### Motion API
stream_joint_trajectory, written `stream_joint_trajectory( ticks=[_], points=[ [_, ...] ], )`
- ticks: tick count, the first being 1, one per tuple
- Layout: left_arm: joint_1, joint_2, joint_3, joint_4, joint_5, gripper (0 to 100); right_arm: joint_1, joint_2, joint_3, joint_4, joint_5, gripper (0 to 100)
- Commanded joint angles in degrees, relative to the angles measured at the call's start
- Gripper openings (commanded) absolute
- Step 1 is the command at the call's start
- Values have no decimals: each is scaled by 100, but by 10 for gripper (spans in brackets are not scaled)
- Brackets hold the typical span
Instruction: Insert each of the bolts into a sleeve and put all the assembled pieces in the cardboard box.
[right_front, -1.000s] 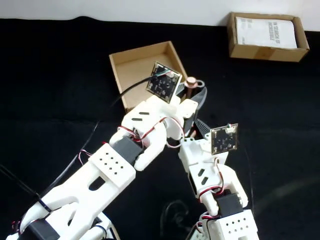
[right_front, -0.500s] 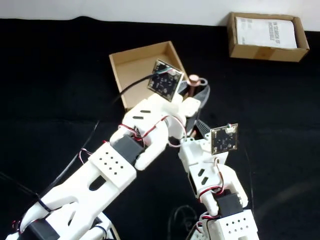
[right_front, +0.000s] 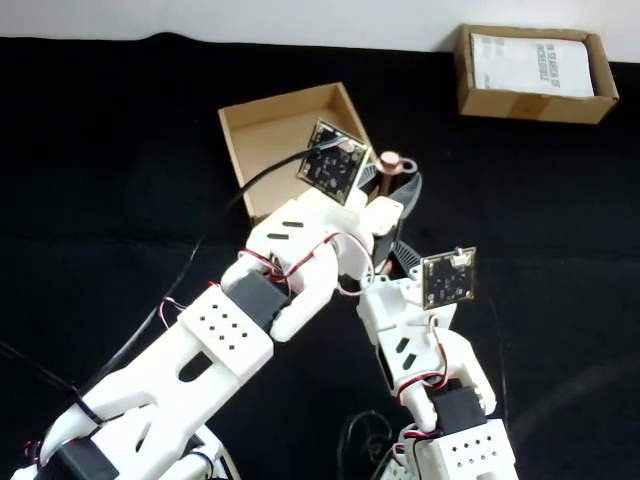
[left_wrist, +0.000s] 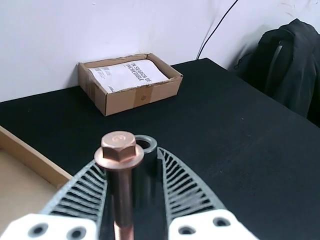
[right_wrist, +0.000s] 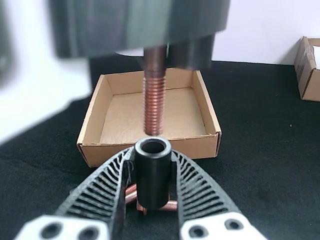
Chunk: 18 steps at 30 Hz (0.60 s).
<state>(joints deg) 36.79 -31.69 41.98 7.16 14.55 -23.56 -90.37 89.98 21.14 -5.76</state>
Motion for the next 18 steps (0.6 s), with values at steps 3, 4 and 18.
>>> stream_joint_trajectory(
  ticks=[3,4,18],
  points=[
    [13,-31,13,-18,53,9,84,-22,-321,-31,53,8],
    [13,-31,22,-18,53,9,84,-22,-330,-31,53,8],
    [-40,-31,479,-378,44,9,84,-40,-365,-13,53,8]
  ],
)
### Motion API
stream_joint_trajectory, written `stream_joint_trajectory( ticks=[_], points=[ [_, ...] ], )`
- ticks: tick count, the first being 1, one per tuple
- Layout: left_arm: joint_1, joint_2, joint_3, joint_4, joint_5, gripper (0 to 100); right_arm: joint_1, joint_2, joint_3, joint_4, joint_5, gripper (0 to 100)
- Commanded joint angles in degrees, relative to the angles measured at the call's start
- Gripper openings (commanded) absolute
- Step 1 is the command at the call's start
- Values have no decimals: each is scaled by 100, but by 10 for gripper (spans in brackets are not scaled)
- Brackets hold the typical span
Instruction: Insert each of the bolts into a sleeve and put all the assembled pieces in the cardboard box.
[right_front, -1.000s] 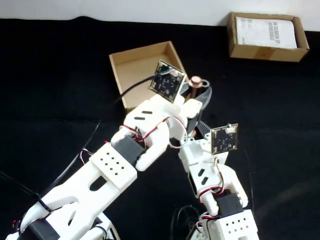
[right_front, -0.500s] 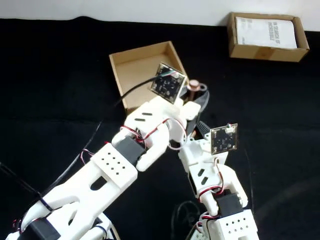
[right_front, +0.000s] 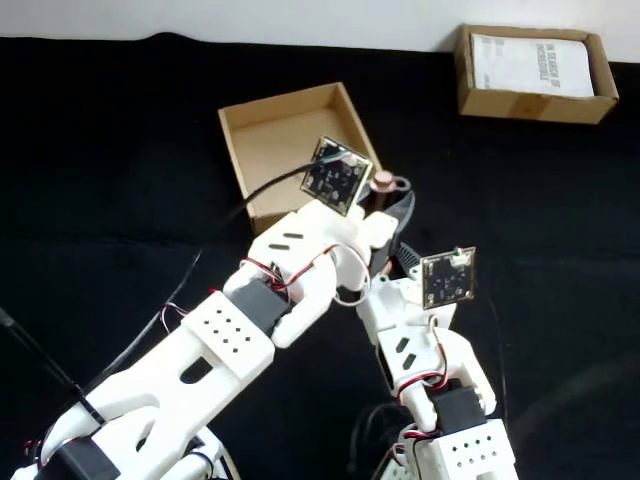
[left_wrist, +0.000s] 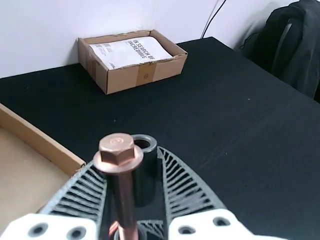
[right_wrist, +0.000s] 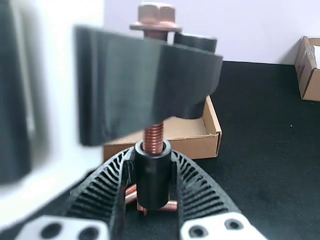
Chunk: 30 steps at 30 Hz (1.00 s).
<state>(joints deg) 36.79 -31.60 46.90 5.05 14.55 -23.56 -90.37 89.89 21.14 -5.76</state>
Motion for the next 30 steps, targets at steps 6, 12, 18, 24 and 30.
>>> stream_joint_trajectory(
  ticks=[6,12,18,24,30],
  points=[
    [-4,-75,-40,-132,26,34,84,-31,-356,-13,53,8],
    [66,-92,-215,782,88,343,84,-31,-356,-13,53,8],
    [40,-101,-699,1371,431,357,84,-31,-321,-4,53,8],
    [-295,-92,-980,1389,422,357,84,-31,-303,-4,53,8],
    [-787,-110,-1437,1846,422,357,92,-31,-295,-4,53,8]
  ],
)
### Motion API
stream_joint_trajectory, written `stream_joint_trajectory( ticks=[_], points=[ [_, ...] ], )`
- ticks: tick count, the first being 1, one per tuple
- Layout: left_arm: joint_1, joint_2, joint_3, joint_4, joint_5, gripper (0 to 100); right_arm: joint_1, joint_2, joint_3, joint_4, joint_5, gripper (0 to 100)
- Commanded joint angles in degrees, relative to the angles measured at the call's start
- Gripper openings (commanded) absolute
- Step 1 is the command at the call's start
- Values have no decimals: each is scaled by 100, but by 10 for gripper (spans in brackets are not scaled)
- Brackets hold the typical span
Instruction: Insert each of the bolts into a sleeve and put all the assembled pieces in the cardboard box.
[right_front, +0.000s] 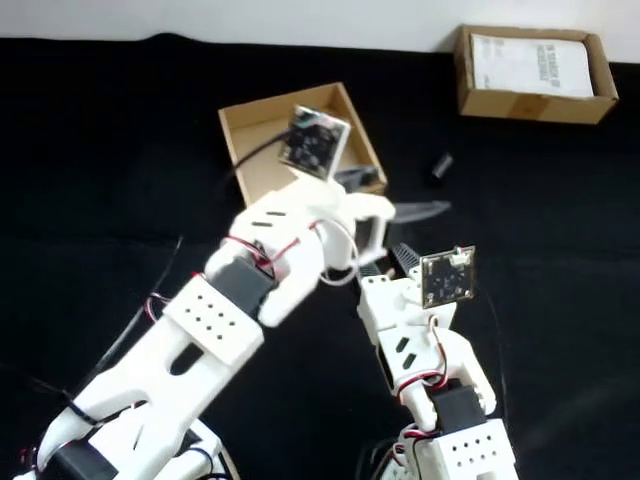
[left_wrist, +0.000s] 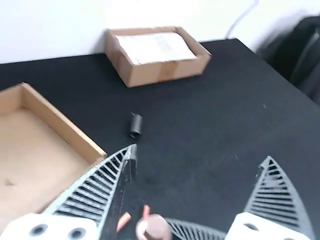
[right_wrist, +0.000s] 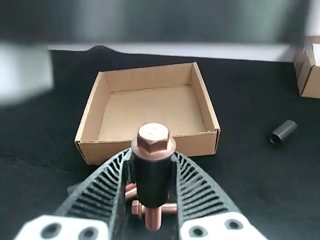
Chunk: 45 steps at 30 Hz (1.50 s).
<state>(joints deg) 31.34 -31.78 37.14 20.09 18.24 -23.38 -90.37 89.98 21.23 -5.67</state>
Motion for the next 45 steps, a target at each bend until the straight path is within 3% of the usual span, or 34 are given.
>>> stream_joint_trajectory(
  ticks=[1,5,10,15,26,32,38,45],
  points=[
    [-338,-92,-593,589,70,357,101,-31,-303,-13,44,8],
    [-919,-92,-875,1530,105,357,892,-57,-365,-13,44,8],
    [-1868,-75,-848,2171,677,357,1930,-22,-576,-48,53,8],
    [-2325,-84,-418,2224,818,357,1780,-13,-752,-48,343,8],
    [-2413,-84,1191,2198,826,360,1754,-13,-945,13,334,8],
    [-2422,-84,1798,2163,826,361,1754,611,-2141,866,114,8],
    [-2615,-84,2527,1231,826,361,1736,1604,-3327,1209,-484,8],
    [-2791,-84,3240,448,826,361,1402,2554,-3996,1218,-598,8]
  ],
)
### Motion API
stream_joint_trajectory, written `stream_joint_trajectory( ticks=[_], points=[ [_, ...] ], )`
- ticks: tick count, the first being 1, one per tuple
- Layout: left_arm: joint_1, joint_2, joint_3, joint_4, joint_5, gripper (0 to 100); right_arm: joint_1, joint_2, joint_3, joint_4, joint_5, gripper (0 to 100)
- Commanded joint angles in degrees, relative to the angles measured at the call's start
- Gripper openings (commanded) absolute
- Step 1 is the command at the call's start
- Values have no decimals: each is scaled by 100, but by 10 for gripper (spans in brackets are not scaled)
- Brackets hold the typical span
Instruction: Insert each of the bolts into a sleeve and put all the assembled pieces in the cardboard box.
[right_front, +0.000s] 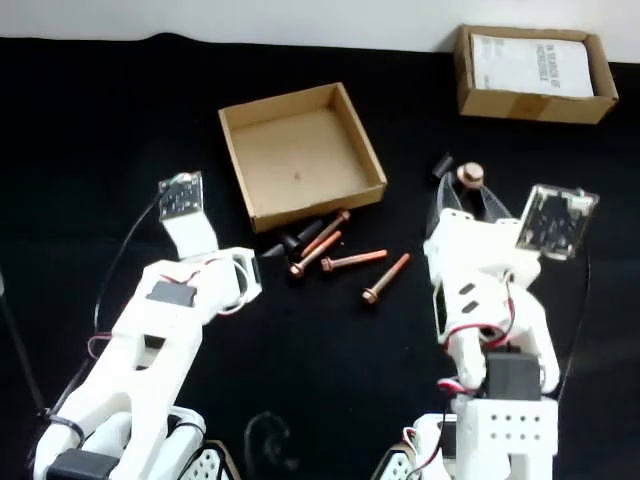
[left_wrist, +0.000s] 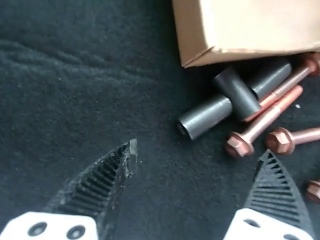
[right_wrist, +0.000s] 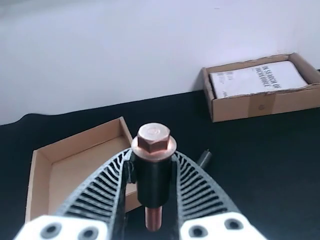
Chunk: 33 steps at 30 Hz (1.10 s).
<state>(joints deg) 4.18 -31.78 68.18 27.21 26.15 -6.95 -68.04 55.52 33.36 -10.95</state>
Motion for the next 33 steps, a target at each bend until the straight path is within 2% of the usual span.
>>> stream_joint_trajectory(
  ticks=[1,6,10,21,27,33],
  points=[
    [-75,-84,233,-360,35,361,-330,497,-655,4,-70,8],
    [-330,-84,462,-826,35,359,-585,1780,-1640,321,-79,8],
    [-558,-48,479,-1134,378,359,-804,3020,-2949,971,-185,8],
    [-796,-48,497,-1134,431,361,-1851,6035,-6440,2492,-1011,8],
    [-796,-48,497,-1134,431,361,-2246,7336,-7626,2642,-1090,8],
    [-796,-48,488,-1134,431,359,-2114,8699,-8822,2607,-1046,8]
  ],
)
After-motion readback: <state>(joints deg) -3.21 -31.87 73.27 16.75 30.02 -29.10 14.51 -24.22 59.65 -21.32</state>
